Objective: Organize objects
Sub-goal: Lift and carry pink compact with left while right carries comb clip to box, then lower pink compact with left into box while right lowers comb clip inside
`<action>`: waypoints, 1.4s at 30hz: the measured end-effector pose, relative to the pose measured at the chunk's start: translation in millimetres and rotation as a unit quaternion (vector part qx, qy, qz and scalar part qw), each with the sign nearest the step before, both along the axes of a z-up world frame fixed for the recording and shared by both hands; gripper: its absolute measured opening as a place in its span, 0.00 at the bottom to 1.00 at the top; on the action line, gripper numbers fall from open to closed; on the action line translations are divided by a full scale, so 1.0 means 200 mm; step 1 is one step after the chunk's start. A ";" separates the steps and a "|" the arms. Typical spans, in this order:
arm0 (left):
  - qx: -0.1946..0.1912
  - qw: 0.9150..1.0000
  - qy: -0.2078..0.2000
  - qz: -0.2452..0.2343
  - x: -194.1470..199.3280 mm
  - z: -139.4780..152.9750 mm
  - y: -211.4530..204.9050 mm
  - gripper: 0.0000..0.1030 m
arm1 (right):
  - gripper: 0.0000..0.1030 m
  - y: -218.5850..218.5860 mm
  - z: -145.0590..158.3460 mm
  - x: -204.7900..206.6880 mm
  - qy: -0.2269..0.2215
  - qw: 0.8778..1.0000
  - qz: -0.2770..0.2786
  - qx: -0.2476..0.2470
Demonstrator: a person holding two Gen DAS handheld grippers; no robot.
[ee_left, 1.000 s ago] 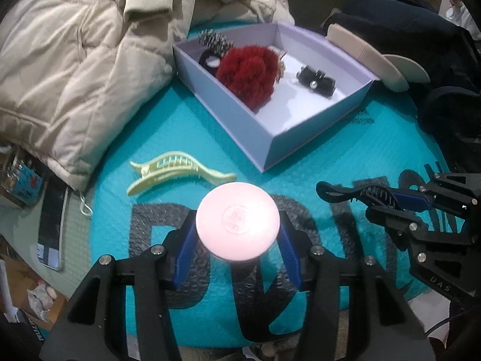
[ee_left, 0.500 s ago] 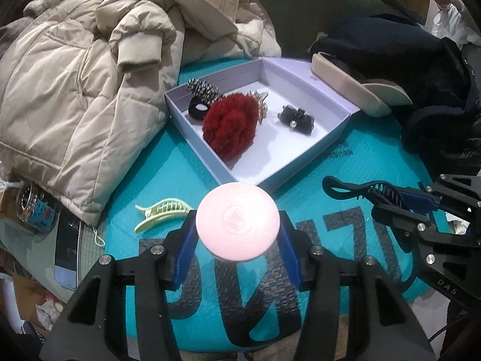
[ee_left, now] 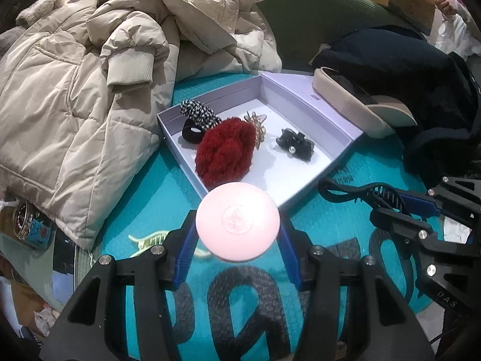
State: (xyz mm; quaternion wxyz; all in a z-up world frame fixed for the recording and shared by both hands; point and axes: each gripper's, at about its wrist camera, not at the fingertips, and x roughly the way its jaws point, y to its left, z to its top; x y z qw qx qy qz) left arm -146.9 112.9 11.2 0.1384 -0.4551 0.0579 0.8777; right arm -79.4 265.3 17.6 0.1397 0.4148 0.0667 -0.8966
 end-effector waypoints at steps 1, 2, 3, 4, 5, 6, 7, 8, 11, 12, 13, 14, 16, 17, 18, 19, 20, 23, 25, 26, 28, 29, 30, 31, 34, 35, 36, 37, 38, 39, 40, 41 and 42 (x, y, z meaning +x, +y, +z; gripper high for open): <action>0.000 1.000 0.001 0.001 -0.02 0.00 0.00 0.48 | 0.18 0.00 0.00 -0.02 0.002 1.000 0.000 -0.001; 0.000 1.000 0.003 0.002 -0.04 0.00 0.01 0.48 | 0.18 0.01 0.00 -0.04 0.003 1.000 -0.001 -0.002; -0.001 1.000 0.005 0.002 -0.07 0.00 0.02 0.48 | 0.18 0.01 0.00 -0.06 0.005 1.000 -0.002 -0.003; -0.002 1.000 0.006 0.002 -0.09 0.00 0.02 0.48 | 0.18 0.02 0.00 -0.08 0.006 1.000 -0.002 -0.004; -0.003 1.000 0.007 0.003 -0.11 0.00 0.03 0.48 | 0.18 0.02 0.00 -0.11 0.009 1.000 -0.003 -0.004; -0.004 1.000 0.008 0.002 -0.14 -0.01 0.04 0.48 | 0.18 0.03 0.00 -0.12 0.010 1.000 -0.003 -0.004; -0.004 1.000 0.009 0.002 -0.16 -0.01 0.04 0.48 | 0.18 0.04 0.00 -0.14 0.011 1.000 -0.004 -0.005; -0.004 1.000 0.009 0.002 -0.19 -0.02 0.05 0.48 | 0.18 0.04 0.00 -0.17 0.012 1.000 -0.005 -0.005; -0.001 1.000 0.009 0.002 -0.27 -0.03 0.07 0.48 | 0.18 0.05 0.00 -0.23 0.016 1.000 -0.007 -0.001; 0.000 1.000 0.010 0.003 -0.29 -0.04 0.07 0.48 | 0.18 0.05 0.00 -0.25 0.017 1.000 -0.007 0.000; 0.001 1.000 0.011 0.003 -0.32 -0.05 0.08 0.48 | 0.18 0.06 -0.01 -0.28 0.018 1.000 -0.008 0.001; 0.001 1.000 0.011 0.003 -0.34 -0.05 0.08 0.48 | 0.18 0.06 -0.01 -0.30 0.019 1.000 -0.008 0.002; 0.000 1.000 0.012 0.004 -0.40 -0.06 0.09 0.48 | 0.18 0.07 -0.02 -0.34 0.021 1.000 -0.010 0.003; 0.001 1.000 0.013 0.004 -0.43 -0.07 0.10 0.48 | 0.18 0.07 -0.02 -0.37 0.020 1.000 -0.010 0.003; 0.003 1.000 0.012 0.006 -0.46 -0.08 0.10 0.48 | 0.18 0.08 -0.03 -0.39 0.020 1.000 -0.011 0.003; 0.004 1.000 0.012 0.006 -0.48 -0.08 0.10 0.48 | 0.18 0.08 -0.04 -0.41 0.021 1.000 -0.012 0.003; 0.005 1.000 0.011 0.008 -0.51 -0.09 0.11 0.48 | 0.18 0.09 -0.04 -0.43 0.021 1.000 -0.013 0.003; 0.011 1.000 0.008 0.014 -0.58 -0.11 0.11 0.48 | 0.18 0.09 -0.06 -0.49 0.022 1.000 -0.016 0.003; 0.006 1.000 0.009 0.016 -0.62 -0.12 0.12 0.48 | 0.18 0.09 -0.07 -0.53 0.023 1.000 -0.017 0.003; 0.003 1.000 0.009 0.015 -0.64 -0.12 0.12 0.48 | 0.18 0.09 -0.07 -0.55 0.023 1.000 -0.017 0.003; -0.003 1.000 0.011 0.012 -0.67 -0.13 0.14 0.48 | 0.18 0.09 -0.08 -0.59 0.023 1.000 -0.017 0.003; -0.007 1.000 0.012 0.010 -0.69 -0.14 0.14 0.48 | 0.18 0.09 -0.08 -0.61 0.025 1.000 -0.018 0.005; -0.008 1.000 0.013 0.008 -0.71 -0.15 0.15 0.48 | 0.18 0.08 -0.08 -0.63 0.027 0.999 -0.019 0.007; -0.005 1.000 0.015 0.003 -0.74 -0.15 0.15 0.48 | 0.18 0.08 -0.08 -0.64 0.028 0.999 -0.019 0.008; 0.004 1.000 0.010 0.003 -0.79 -0.17 0.15 0.48 | 0.18 0.09 -0.09 -0.70 0.028 0.999 -0.021 0.010; 0.005 1.000 0.010 0.002 -0.80 -0.18 0.15 0.48 | 0.18 0.10 -0.10 -0.72 0.027 0.999 -0.022 0.011; 0.002 1.000 0.009 0.001 -0.82 -0.19 0.16 0.48 | 0.18 0.10 -0.10 -0.73 0.027 0.999 -0.023 0.012; -0.002 1.000 0.008 0.001 -0.83 -0.21 0.16 0.48 | 0.18 0.10 -0.11 -0.75 0.026 0.999 -0.023 0.014; -0.006 1.000 0.009 0.001 -0.84 -0.22 0.16 0.48 | 0.18 0.10 -0.11 -0.76 0.025 0.999 -0.023 0.014; -0.009 1.000 0.008 0.002 -0.85 -0.23 0.16 0.48 | 0.18 0.10 -0.12 -0.78 0.024 0.999 -0.022 0.015; -0.009 1.000 0.007 0.002 -0.86 -0.24 0.16 0.48 | 0.18 0.10 -0.13 -0.79 0.023 0.999 -0.023 0.017; -0.006 1.000 0.005 0.003 -0.87 -0.25 0.15 0.48 | 0.18 0.10 -0.14 -0.80 0.021 0.999 -0.024 0.019; -0.004 1.000 0.004 0.003 -0.88 -0.26 0.15 0.48 | 0.18 0.10 -0.15 -0.81 0.019 0.999 -0.023 0.020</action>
